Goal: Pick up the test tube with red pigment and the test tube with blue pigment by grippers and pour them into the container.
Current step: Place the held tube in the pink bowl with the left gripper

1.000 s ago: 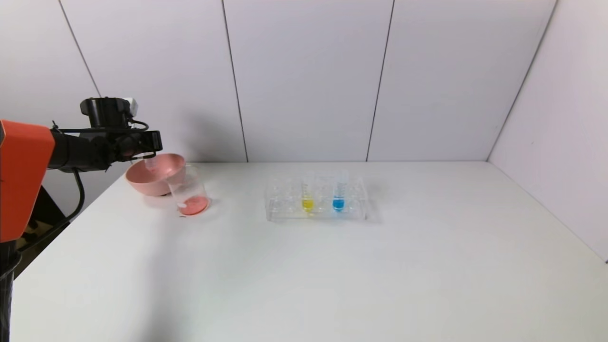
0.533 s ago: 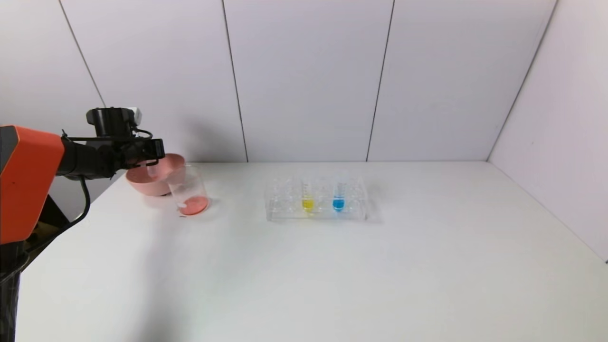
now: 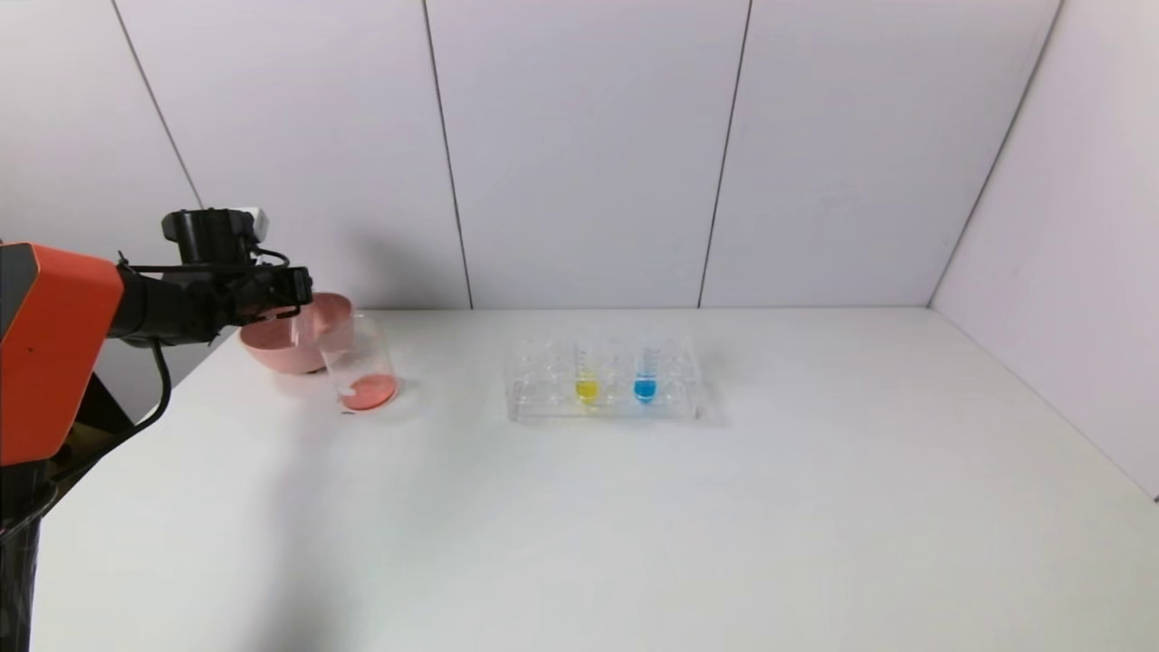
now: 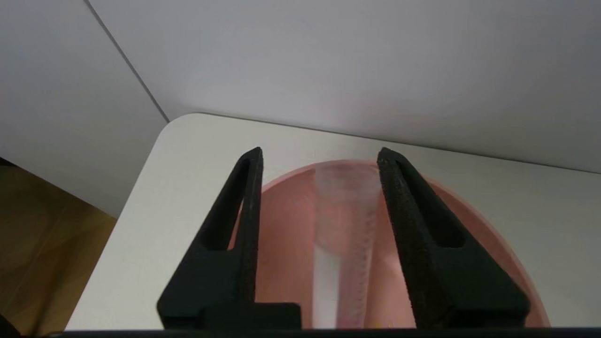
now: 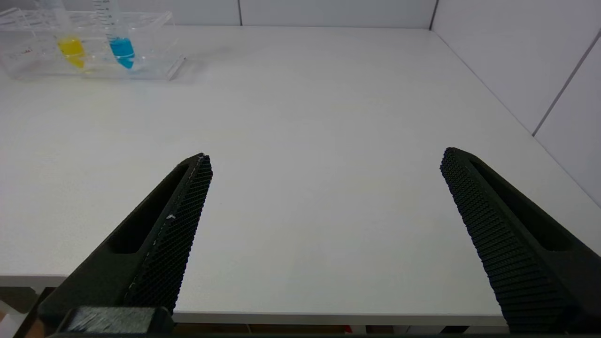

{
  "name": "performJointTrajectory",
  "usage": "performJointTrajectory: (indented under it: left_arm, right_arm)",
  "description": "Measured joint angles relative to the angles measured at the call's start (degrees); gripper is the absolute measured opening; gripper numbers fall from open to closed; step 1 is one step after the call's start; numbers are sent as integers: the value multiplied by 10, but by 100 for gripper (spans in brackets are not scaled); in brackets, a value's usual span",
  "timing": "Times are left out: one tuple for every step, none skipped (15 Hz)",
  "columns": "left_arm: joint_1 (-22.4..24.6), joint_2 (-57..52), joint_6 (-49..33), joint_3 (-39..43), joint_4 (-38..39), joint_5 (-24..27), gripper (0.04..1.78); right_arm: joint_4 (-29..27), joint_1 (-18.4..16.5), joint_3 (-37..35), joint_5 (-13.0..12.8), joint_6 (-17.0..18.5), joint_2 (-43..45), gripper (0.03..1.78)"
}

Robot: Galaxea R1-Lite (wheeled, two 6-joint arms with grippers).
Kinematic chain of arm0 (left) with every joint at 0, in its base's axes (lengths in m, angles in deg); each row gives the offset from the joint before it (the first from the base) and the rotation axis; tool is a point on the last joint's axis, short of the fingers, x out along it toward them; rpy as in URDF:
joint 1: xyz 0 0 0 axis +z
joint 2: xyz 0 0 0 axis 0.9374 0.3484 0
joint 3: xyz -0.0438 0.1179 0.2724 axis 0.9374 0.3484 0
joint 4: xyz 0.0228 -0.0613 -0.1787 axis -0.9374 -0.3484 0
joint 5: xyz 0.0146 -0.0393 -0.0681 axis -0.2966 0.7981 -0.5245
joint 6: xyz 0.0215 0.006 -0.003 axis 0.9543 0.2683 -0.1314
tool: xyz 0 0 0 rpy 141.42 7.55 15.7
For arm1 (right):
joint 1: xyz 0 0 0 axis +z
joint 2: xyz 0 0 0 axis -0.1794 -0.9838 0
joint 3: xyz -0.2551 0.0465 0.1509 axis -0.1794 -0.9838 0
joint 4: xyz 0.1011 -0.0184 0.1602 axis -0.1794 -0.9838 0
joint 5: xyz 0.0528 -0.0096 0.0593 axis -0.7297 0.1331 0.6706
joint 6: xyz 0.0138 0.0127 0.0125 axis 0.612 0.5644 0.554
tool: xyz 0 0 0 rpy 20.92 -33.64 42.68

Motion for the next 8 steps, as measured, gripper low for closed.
performJointTrajectory:
  left_arm:
    - [0, 0, 0, 0, 0, 0, 107]
    - [0, 0, 0, -1, 0, 0, 124]
    - [0, 0, 0, -1, 1, 0, 139]
    - [0, -1, 0, -1, 1, 0, 151]
    - [0, -3, 0, 0, 2, 0, 161]
    - [0, -8, 0, 3, 2, 0, 169]
    - [0, -15, 0, 7, 4, 1, 174]
    - [0, -26, 0, 15, 12, 1, 177]
  right_arm:
    - [0, 0, 0, 0, 0, 0, 177]
    - [0, 0, 0, 0, 0, 0, 177]
    - [0, 0, 0, 0, 0, 0, 177]
    - [0, 0, 0, 0, 0, 0, 177]
    - [0, 0, 0, 0, 0, 0, 177]
    - [0, 0, 0, 0, 0, 0, 178]
    - [0, 0, 0, 0, 0, 0, 177]
    - [0, 0, 0, 0, 0, 0, 177]
